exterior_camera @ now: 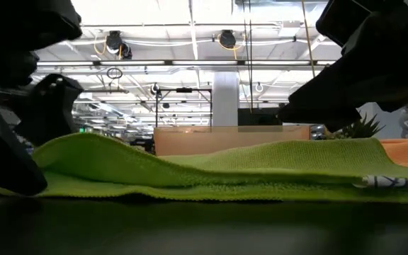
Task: Fold microfiber towels
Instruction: Fold the green microfiber towel
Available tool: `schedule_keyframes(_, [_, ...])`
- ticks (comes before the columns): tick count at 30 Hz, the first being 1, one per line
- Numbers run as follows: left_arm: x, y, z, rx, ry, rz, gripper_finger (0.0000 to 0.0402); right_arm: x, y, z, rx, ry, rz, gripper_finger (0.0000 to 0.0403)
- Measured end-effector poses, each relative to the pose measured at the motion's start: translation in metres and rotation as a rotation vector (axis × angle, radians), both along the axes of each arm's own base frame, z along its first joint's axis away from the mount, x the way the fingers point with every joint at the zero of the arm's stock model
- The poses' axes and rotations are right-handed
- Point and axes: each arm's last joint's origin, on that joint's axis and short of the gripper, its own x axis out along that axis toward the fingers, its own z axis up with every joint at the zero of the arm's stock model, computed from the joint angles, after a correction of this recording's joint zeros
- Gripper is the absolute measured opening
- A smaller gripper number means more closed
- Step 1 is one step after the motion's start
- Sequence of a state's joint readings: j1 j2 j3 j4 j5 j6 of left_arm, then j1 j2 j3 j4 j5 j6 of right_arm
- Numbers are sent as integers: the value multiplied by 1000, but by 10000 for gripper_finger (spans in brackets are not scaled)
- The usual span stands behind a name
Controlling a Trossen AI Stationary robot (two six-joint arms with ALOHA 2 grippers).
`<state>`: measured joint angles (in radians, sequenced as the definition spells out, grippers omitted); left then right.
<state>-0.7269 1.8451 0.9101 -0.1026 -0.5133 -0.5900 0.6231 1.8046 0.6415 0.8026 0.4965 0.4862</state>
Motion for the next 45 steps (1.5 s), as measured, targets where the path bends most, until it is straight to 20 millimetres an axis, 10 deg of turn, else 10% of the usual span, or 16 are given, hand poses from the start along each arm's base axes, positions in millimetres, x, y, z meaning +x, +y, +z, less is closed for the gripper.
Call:
schedule_keyframes(22, [-27, -1, 48, -149, 88, -119, 138, -12, -12, -24, 4, 252, -149, 137])
schedule_keyframes(32, [-35, -12, 51, -380, 260, -268, 127, -10, -21, -26, 17, 281, -198, 137])
schedule_keyframes(45, [-15, 12, 53, -98, 93, -241, 127, -20, -35, -10, 2, 386, -238, 137])
